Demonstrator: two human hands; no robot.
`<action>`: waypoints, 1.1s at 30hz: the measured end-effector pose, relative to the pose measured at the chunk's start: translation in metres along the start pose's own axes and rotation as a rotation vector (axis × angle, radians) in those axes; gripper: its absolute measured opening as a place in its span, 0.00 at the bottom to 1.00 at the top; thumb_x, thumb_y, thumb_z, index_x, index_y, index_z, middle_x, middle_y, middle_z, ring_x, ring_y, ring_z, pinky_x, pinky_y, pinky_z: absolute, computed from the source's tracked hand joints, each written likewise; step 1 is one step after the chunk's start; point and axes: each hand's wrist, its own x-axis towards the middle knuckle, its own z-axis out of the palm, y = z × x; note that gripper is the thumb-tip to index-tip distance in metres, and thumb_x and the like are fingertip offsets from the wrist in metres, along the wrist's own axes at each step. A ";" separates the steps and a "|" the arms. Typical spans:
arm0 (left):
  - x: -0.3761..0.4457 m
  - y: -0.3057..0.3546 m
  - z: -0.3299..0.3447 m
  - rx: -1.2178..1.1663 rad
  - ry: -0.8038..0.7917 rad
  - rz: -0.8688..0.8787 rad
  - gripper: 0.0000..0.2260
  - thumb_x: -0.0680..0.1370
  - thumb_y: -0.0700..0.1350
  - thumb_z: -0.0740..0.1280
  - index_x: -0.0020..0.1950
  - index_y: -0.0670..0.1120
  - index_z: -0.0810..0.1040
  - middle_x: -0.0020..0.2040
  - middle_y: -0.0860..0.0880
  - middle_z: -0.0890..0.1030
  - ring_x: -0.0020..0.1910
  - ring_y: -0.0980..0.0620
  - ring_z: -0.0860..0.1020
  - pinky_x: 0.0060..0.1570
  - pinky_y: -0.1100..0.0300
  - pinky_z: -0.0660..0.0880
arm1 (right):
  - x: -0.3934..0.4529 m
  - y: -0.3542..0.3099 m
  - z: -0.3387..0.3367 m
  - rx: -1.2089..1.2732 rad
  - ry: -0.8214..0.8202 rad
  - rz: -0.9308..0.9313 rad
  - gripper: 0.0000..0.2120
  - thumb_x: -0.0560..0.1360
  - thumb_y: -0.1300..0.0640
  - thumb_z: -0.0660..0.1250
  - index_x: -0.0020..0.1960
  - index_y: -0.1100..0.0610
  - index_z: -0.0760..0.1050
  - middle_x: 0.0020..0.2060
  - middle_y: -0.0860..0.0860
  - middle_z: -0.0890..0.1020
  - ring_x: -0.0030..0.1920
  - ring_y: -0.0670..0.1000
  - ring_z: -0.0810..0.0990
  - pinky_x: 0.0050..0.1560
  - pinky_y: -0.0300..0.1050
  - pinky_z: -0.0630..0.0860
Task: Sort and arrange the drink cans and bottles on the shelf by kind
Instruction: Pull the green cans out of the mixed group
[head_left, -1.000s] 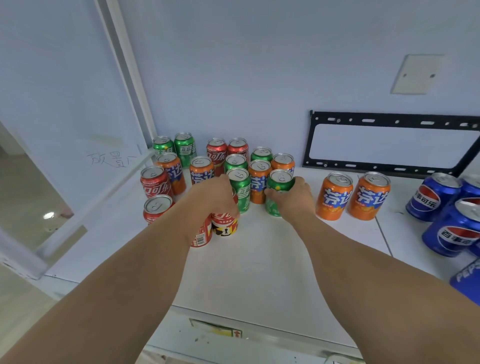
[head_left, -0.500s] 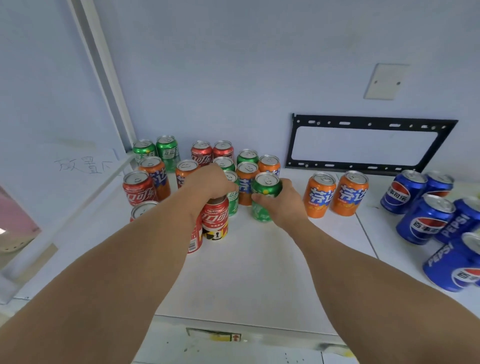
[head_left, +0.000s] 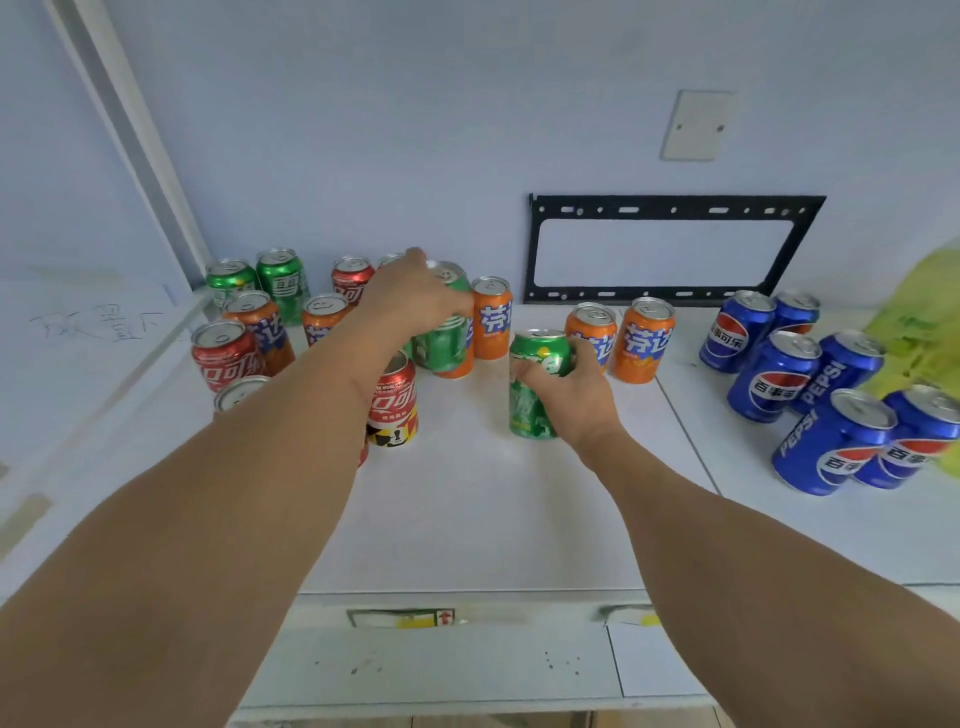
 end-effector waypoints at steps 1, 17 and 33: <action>-0.005 0.003 -0.001 -0.105 0.020 0.011 0.32 0.69 0.57 0.73 0.67 0.46 0.69 0.58 0.46 0.76 0.53 0.46 0.76 0.37 0.58 0.69 | -0.004 0.000 -0.003 0.019 0.006 -0.004 0.18 0.70 0.48 0.75 0.53 0.46 0.69 0.45 0.45 0.79 0.45 0.44 0.79 0.49 0.47 0.79; -0.145 -0.035 0.021 -1.033 0.225 -0.044 0.24 0.69 0.45 0.78 0.61 0.52 0.73 0.54 0.49 0.82 0.52 0.49 0.83 0.51 0.49 0.81 | -0.092 0.003 -0.031 0.106 -0.042 -0.018 0.21 0.69 0.43 0.75 0.57 0.48 0.72 0.48 0.47 0.82 0.49 0.49 0.82 0.53 0.52 0.81; -0.166 -0.107 0.051 -0.798 -0.057 0.034 0.30 0.65 0.50 0.80 0.65 0.55 0.73 0.58 0.54 0.80 0.57 0.53 0.78 0.63 0.47 0.75 | -0.140 0.009 0.021 0.036 0.036 0.046 0.30 0.69 0.47 0.77 0.64 0.52 0.65 0.52 0.49 0.78 0.51 0.51 0.78 0.50 0.45 0.74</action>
